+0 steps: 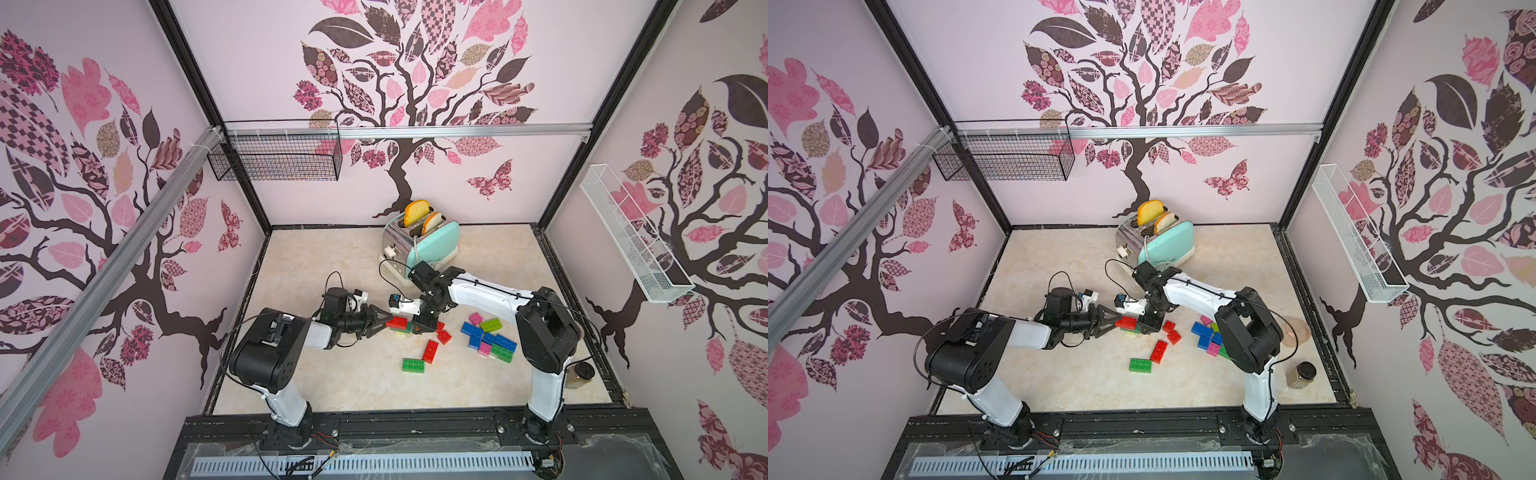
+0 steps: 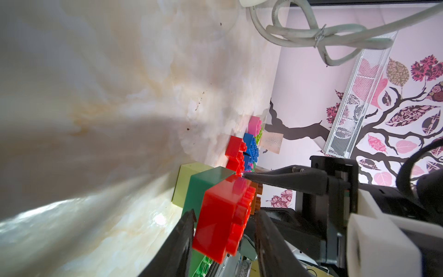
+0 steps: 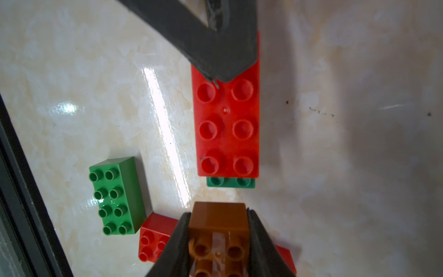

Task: Assemble a heart with lego
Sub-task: Assemble the lego brick with the lego brick.

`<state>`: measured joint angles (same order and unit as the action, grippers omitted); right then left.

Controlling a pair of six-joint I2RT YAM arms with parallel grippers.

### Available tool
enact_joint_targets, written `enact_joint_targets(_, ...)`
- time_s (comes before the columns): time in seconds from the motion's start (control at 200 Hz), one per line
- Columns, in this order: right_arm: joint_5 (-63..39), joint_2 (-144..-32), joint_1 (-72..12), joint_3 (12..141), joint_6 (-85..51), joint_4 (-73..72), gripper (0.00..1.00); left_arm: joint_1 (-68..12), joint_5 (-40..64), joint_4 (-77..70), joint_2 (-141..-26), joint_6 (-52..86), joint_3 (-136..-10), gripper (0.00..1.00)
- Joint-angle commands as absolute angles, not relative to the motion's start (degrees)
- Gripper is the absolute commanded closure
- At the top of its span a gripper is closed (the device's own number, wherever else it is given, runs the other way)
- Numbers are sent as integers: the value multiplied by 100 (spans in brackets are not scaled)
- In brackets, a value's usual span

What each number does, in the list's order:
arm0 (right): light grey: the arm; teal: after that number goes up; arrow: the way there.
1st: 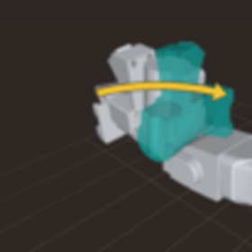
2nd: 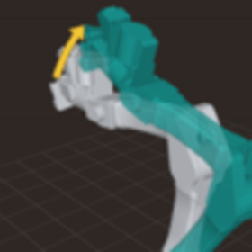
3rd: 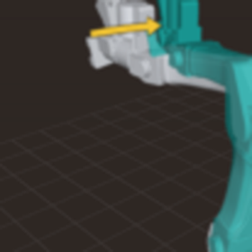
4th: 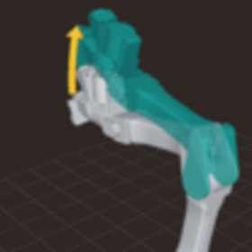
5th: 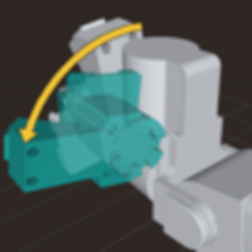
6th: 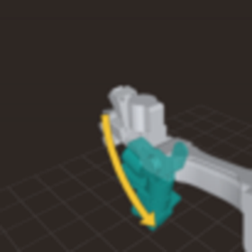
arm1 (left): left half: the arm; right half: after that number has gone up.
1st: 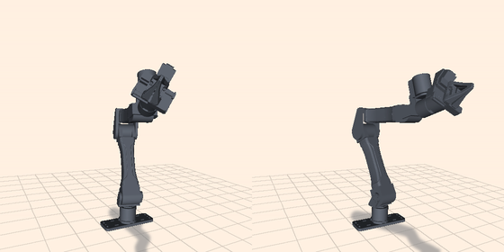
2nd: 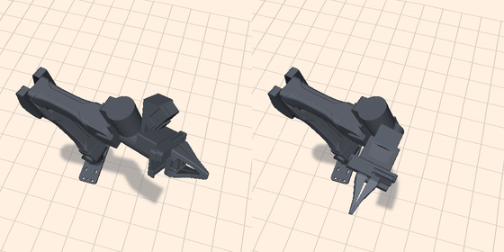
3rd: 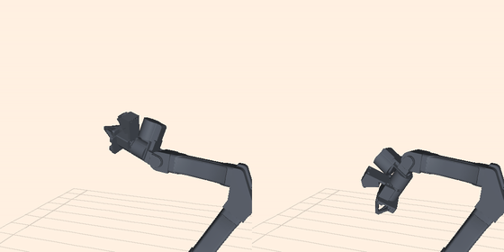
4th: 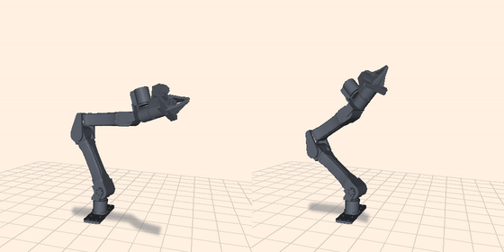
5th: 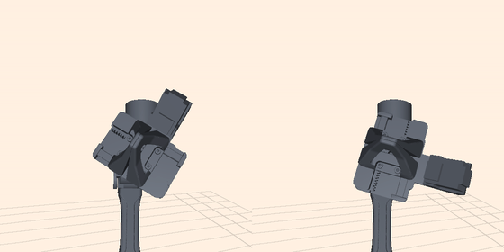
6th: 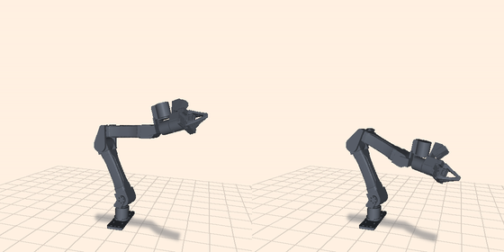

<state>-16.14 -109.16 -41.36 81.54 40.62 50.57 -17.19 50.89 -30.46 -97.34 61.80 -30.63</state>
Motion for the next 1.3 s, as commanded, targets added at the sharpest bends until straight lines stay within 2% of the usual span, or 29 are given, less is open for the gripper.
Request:
enact_joint_targets(0.0, -1527, -10942, -4221, 8412, 4144, 5022, 77, -1741, 5124, -3212, -9799, 6152, -3014, 59)
enact_joint_targets(0.465, -1612, -11076, -4212, 8447, 4104, 4877, 77, -1748, 5148, -3251, -9854, 6163, -3049, 70)
enact_joint_targets(1.025, -2349, -11314, -4044, 8600, 3759, 4940, 77, -1749, 5142, -3226, -9885, 6148, -3070, 70)
enact_joint_targets(1.295, -2218, -11200, -4056, 8277, 3150, 4403, 77, -1749, 5100, -3217, -9846, 6115, -2981, 70)
